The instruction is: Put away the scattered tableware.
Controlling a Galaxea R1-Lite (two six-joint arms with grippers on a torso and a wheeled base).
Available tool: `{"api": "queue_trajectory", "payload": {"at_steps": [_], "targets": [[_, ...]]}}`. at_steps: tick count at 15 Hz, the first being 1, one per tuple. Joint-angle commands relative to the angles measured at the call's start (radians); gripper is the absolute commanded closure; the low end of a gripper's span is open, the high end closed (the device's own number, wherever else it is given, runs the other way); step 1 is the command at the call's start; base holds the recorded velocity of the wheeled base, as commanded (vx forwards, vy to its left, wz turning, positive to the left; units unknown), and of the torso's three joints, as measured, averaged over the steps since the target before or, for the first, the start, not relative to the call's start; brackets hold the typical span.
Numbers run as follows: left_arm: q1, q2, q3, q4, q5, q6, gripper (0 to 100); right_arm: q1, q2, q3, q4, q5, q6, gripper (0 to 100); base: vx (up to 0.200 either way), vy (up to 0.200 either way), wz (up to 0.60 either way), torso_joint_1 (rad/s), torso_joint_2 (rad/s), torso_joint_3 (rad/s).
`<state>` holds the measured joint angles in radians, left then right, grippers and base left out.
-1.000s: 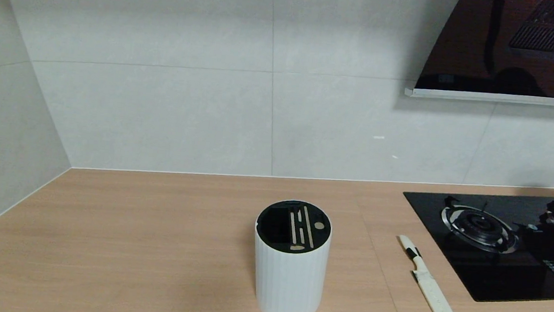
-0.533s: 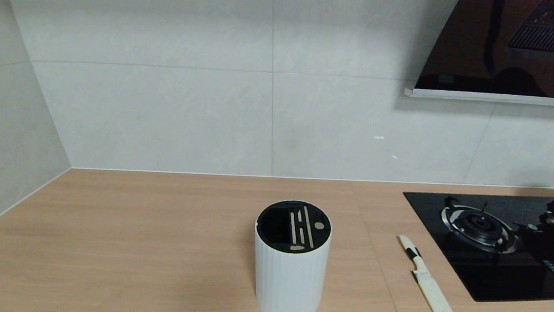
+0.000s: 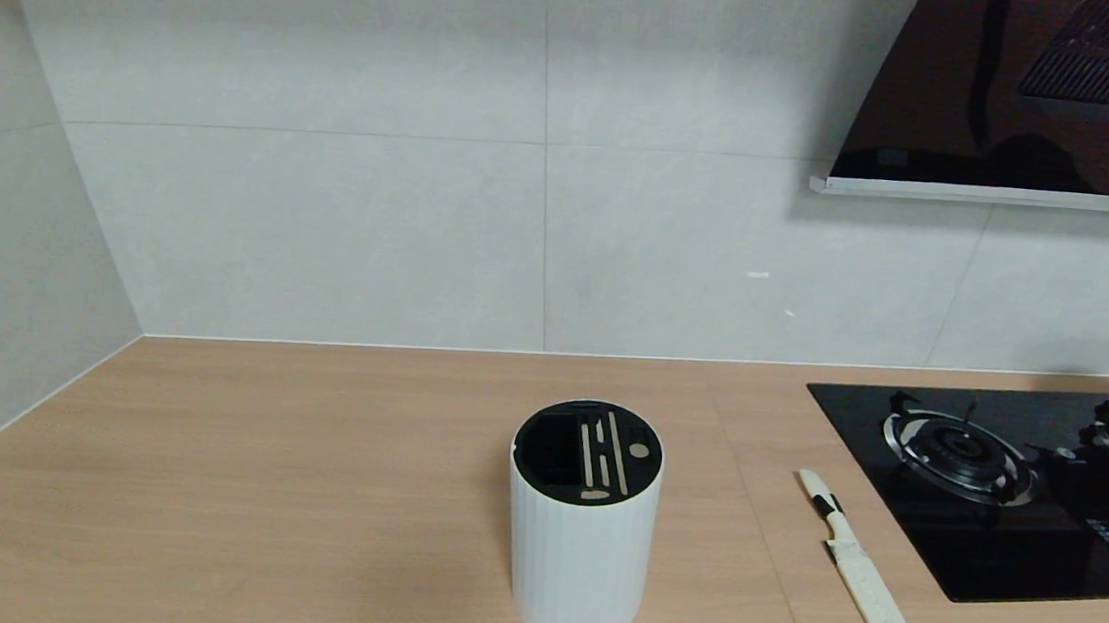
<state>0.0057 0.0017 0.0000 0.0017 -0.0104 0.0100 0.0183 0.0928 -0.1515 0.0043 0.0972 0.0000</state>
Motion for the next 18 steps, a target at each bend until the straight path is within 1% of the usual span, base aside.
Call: {"api": "queue_trajectory", "payload": {"at_steps": [1, 3, 4, 6, 9, 10, 11, 14, 15, 16, 17, 18], "targets": [[0.000, 0.000, 0.000, 0.000, 0.000, 0.001, 0, 0.011, 0.306, -0.111, 0.000, 0.039, 0.000, 0, 0.000, 0.000, 0.00, 0.000, 0.00, 0.000], [0.000, 0.000, 0.000, 0.000, 0.000, 0.001, 0, 0.011, 0.518, -0.172, -0.013, 0.041, -0.002, 0, 0.000, 0.000, 0.00, 0.000, 0.00, 0.000], [0.000, 0.000, 0.000, 0.000, 0.000, 0.001, 0, 0.012, 0.581, -0.181, -0.024, 0.041, -0.002, 0, 0.000, 0.000, 0.00, 0.000, 0.00, 0.000], [0.000, 0.000, 0.000, 0.000, 0.000, 0.001, 0, 0.031, 0.757, -0.194, -0.089, 0.042, -0.014, 0, 0.000, 0.000, 0.00, 0.000, 0.00, 0.000], [0.000, 0.000, 0.000, 0.000, 0.000, 0.001, 0, 0.058, 1.033, -0.198, -0.262, 0.035, -0.012, 0, 0.000, 0.000, 0.00, 0.000, 0.00, 0.000], [0.000, 0.000, 0.000, 0.000, 0.000, 0.001, 0, 0.061, 1.076, -0.200, -0.283, 0.029, -0.012, 0, 0.000, 0.000, 0.00, 0.000, 0.00, 0.000], [0.000, 0.000, 0.000, 0.000, 0.000, 0.001, 0, 0.068, 1.234, -0.240, -0.331, 0.021, -0.012, 0, 0.000, 0.000, 0.00, 0.000, 0.00, 0.000], [0.000, 0.000, 0.000, 0.000, 0.000, 0.001, 0, 0.091, 1.440, -0.298, -0.394, 0.021, -0.012, 0, 0.000, 0.000, 0.00, 0.000, 0.00, 0.000], [0.000, 0.000, 0.000, 0.000, 0.000, 0.001, 0, 0.097, 1.524, -0.306, -0.445, 0.019, -0.014, 0, 0.000, 0.000, 0.00, 0.000, 0.00, 0.000], [0.000, 0.000, 0.000, 0.000, 0.000, 0.001, 0, 0.098, 1.607, -0.315, -0.509, 0.004, -0.014, 0, 0.000, 0.000, 0.00, 0.000, 0.00, 0.000], [0.000, 0.000, 0.000, 0.000, 0.000, 0.001, 0, 0.100, 1.650, -0.316, -0.543, -0.008, -0.014, 0, 0.000, 0.000, 0.00, 0.000, 0.00, 0.000], [0.000, 0.000, 0.000, 0.000, 0.000, 0.001, 0, 0.103, 1.734, -0.318, -0.613, -0.044, -0.014, 0, 0.000, 0.000, 0.00, 0.000, 0.00, 0.000]]}}
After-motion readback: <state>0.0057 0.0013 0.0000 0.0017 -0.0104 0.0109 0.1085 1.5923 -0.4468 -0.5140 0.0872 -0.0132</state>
